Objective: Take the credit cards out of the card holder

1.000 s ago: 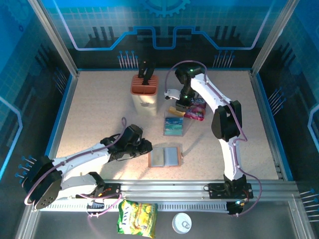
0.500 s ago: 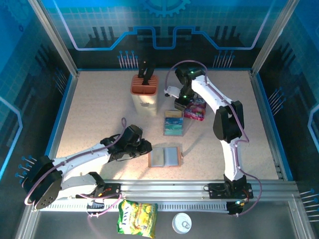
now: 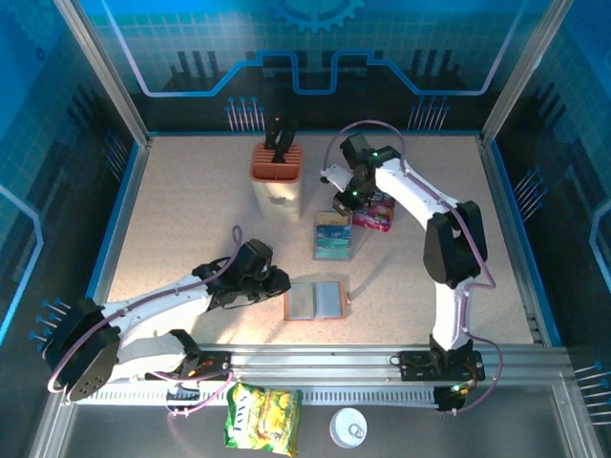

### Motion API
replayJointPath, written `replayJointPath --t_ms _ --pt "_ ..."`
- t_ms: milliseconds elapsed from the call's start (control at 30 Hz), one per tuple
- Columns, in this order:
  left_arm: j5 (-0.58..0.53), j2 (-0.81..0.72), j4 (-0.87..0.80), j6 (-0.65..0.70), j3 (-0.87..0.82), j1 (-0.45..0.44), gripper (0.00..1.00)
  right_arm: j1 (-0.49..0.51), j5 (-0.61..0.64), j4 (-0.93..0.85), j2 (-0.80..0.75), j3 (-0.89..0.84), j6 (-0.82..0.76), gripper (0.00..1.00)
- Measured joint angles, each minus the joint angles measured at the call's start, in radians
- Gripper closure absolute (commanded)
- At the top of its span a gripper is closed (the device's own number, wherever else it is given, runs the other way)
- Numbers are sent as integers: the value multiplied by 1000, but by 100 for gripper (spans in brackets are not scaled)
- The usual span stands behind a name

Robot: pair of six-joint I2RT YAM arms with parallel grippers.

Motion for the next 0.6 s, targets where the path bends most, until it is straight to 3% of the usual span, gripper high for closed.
replayJointPath --t_ms 233,500,600 --pt "7 34 20 0 -23 0 83 58 -90 180 -207 -242 282 77" --pt "19 75 47 0 -36 0 84 151 -138 270 -273 -398 541 84" --pt "27 97 62 0 -40 0 89 183 -156 281 -294 -446 620 85"
